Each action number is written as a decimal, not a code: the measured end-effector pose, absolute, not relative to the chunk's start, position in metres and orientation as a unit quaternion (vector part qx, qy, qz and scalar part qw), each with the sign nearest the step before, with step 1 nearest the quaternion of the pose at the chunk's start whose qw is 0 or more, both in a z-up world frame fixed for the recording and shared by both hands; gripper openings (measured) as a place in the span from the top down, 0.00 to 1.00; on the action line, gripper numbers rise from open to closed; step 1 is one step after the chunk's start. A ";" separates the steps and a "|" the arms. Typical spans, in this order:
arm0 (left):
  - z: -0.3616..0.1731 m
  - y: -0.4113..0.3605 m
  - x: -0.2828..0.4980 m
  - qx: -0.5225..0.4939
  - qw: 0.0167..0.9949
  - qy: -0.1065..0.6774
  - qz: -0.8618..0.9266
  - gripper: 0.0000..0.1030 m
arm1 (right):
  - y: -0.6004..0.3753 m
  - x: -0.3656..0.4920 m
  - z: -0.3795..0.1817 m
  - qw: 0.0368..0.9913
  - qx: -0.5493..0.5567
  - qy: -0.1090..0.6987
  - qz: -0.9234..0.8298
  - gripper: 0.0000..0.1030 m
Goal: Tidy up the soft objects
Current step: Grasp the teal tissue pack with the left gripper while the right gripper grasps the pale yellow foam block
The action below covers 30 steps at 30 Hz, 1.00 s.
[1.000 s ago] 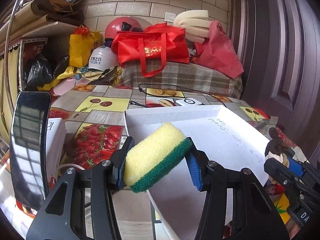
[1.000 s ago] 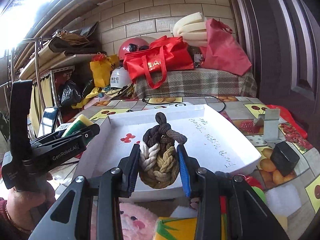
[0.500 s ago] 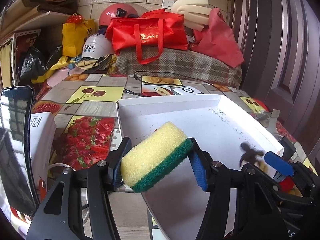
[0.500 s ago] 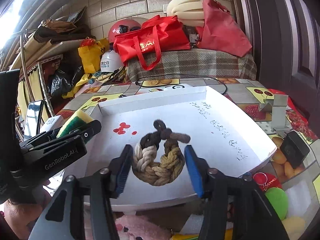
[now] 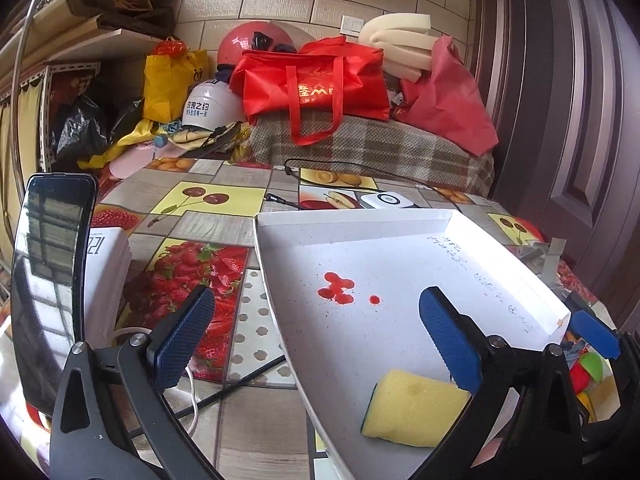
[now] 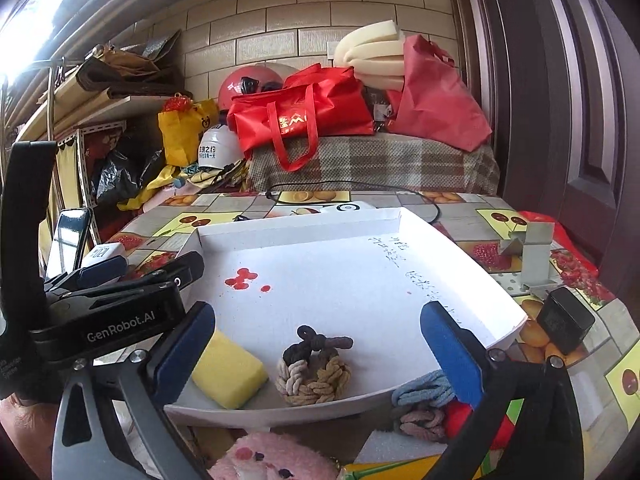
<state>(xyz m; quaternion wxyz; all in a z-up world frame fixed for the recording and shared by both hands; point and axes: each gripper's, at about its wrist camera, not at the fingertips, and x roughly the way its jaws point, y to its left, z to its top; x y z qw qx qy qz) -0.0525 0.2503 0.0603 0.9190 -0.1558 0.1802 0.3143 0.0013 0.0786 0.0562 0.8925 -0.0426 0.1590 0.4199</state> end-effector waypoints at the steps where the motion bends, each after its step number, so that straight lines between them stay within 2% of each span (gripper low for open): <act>1: 0.061 0.249 -0.054 -0.155 0.920 0.176 0.314 0.00 | 0.078 0.001 0.057 0.893 -0.042 0.156 0.420 0.00; 9: 0.067 0.239 -0.068 -0.137 0.925 0.134 0.327 0.00 | 0.071 -0.011 0.060 0.900 -0.036 0.118 0.417 0.00; 15: 0.065 0.236 -0.070 -0.131 0.925 0.141 0.328 0.00 | 0.047 -0.006 0.060 0.906 0.000 0.121 0.406 0.00; 21: 0.062 0.230 -0.079 -0.135 0.928 0.153 0.311 0.00 | 0.017 -0.013 0.058 0.906 -0.009 0.111 0.409 0.00; 30: 0.056 0.208 -0.109 -0.144 0.937 0.193 0.252 0.00 | -0.054 0.002 0.049 0.916 0.007 0.145 0.374 0.00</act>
